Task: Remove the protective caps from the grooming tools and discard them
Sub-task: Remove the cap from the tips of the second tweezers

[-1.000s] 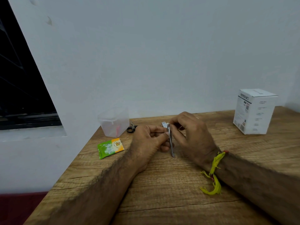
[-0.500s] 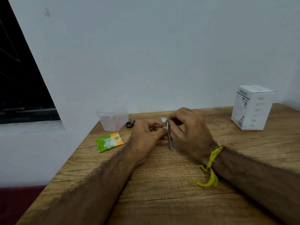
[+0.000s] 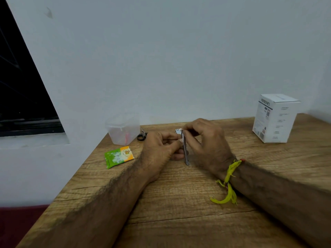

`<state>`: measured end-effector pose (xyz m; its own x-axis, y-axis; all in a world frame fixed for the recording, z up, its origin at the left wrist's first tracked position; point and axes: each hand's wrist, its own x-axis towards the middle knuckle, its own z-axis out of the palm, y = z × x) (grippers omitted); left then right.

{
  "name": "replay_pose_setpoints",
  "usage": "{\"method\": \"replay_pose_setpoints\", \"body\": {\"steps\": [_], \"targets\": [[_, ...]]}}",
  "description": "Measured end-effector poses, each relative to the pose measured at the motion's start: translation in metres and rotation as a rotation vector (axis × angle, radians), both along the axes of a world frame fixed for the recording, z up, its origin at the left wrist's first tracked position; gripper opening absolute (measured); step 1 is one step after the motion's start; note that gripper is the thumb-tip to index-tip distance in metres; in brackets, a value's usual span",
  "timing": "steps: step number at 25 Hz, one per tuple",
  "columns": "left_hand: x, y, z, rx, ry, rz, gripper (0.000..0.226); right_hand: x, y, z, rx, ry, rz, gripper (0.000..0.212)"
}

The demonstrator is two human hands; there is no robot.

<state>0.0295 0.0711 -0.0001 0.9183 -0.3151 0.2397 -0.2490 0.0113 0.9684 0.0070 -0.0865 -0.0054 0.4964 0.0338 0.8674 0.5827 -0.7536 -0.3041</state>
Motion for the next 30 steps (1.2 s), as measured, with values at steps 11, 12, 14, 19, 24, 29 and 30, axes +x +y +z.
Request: {"method": "replay_pose_setpoints", "body": {"steps": [11,12,14,19,24,29,30], "targets": [[-0.0025,-0.0011,0.0008,-0.010,0.001,-0.011,0.012,-0.0003,-0.0031,-0.0021,0.018,0.040,0.023,0.005],[-0.0029,-0.0010,0.0011,-0.005,-0.002,-0.012,0.012,-0.0001,-0.0040,-0.0017,0.033,0.031,0.020,0.006],[-0.0027,-0.0009,0.0012,-0.007,-0.004,-0.013,0.011,0.0013,-0.0040,-0.0016,0.049,0.018,0.024,0.008],[-0.0032,-0.0013,0.0026,0.010,-0.004,-0.012,0.014,0.0035,-0.0018,-0.0012,0.092,0.049,0.020,0.008],[-0.0044,-0.0016,0.0034,0.011,-0.003,-0.009,0.015,0.0019,-0.0017,-0.0008,0.091,0.050,0.032,0.007],[-0.0040,-0.0005,0.0034,-0.012,0.006,-0.017,0.014,-0.0011,-0.0003,-0.0005,-0.041,-0.028,-0.007,0.001],[-0.0040,-0.0004,0.0033,-0.012,0.006,-0.019,0.014,-0.0006,0.0001,-0.0011,-0.067,-0.026,-0.010,0.003]]}}
